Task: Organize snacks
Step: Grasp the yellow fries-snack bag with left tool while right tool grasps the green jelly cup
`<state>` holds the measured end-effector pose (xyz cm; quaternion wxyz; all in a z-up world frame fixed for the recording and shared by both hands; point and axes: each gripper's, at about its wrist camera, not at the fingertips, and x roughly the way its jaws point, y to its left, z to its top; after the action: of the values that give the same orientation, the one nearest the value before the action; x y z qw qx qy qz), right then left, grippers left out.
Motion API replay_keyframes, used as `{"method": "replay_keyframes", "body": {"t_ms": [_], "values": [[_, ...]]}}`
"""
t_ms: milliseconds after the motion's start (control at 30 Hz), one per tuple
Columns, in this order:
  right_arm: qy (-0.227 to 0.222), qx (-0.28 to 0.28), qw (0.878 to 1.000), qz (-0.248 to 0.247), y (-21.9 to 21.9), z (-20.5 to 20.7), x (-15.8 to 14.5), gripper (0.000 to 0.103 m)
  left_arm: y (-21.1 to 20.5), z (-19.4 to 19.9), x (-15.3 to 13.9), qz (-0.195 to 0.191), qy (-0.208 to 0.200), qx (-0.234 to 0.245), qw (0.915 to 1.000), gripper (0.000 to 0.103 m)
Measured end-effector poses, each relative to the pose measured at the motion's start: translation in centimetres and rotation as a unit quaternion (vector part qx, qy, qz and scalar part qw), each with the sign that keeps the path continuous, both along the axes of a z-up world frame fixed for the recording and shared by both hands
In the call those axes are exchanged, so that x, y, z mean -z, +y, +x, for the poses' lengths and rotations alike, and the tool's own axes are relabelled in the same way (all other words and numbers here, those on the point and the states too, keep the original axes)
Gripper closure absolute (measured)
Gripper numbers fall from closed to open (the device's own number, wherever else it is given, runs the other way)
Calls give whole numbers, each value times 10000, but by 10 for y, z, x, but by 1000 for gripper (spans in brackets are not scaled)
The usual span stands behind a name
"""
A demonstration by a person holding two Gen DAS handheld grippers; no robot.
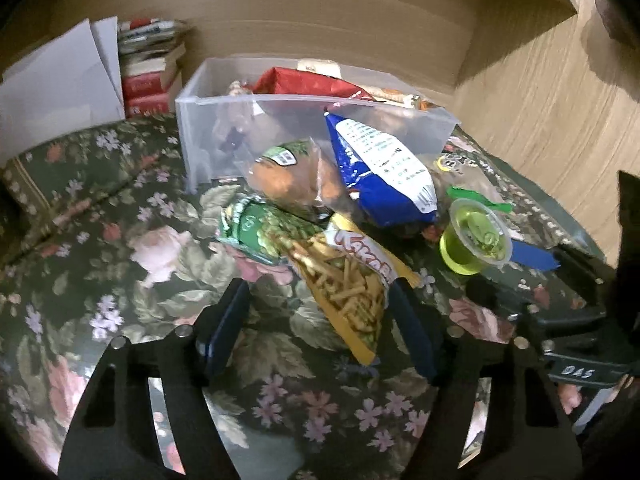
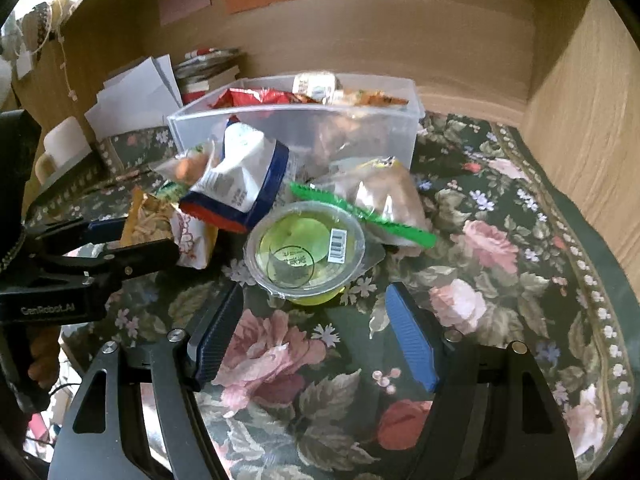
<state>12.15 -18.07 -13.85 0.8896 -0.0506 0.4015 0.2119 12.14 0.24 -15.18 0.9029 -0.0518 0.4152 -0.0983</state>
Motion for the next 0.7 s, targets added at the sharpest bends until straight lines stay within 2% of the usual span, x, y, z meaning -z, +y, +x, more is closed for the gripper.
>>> {"method": "replay_keyframes", "body": {"t_ms": [133,300,333,533,700], "values": [[-35,29,10000,-51,5,4,5,38,-9,1,1,15,-93,183,9998,47],[-69,42,10000,-22,9,10,4,46,-16,9,4,9,-34,274,9996,55],[-74,59,10000,-19,10,11,4,47,-17,11,6,-17,-8,304,9995,60],[-130,65,9999,40,10,11,3,58,-15,11,6,-79,-60,318,9994,66],[-215,60,9997,48,9,8,2,59,-7,2,-4,-116,-148,285,9994,67]]}}
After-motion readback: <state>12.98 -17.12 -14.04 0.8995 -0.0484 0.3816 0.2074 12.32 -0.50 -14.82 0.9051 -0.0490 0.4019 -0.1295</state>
